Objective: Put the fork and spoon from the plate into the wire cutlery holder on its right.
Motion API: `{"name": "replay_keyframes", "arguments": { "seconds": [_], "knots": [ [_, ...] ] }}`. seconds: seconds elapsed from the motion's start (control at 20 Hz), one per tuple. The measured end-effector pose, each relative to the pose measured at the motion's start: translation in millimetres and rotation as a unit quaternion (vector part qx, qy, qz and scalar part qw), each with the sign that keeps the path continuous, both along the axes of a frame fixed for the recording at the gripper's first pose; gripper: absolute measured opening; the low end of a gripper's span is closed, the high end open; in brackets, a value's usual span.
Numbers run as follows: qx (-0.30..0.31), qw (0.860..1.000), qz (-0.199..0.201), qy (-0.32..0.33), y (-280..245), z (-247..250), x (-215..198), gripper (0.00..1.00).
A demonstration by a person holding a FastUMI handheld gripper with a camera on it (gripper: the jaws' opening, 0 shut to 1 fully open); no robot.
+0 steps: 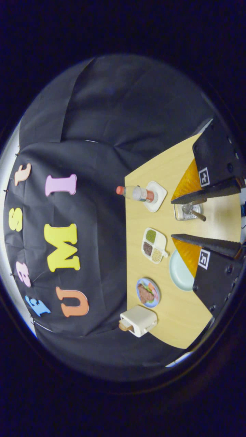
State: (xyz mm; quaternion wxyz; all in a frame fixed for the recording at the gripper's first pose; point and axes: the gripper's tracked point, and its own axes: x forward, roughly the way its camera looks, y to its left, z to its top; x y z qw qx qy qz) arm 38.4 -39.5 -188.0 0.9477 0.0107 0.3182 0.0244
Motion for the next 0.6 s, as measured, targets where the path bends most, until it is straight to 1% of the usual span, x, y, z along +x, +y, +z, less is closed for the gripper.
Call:
{"name": "replay_keyframes", "arguments": {
  "seconds": [0.1, 0.3, 0.4, 0.5, 0.55, 0.6],
  "knots": [
    [0.005, 0.999, 0.011, -0.031, 19.6, 25.0, 0.9, 0.59],
    [-0.011, 0.994, 0.031, -0.100, 59.8, 78.1, -1.2, 0.70],
    [-0.017, 0.992, 0.033, -0.118, 76.8, 95.5, -4.3, 0.76],
    [-0.006, 0.991, 0.041, -0.127, 105.2, 116.8, -8.4, 0.82],
    [-0.005, 0.991, 0.039, -0.129, 111.9, 125.3, -10.8, 0.87],
    [0.004, 0.990, 0.043, -0.135, 123.3, 133.2, -13.3, 0.96]
  ]
}}
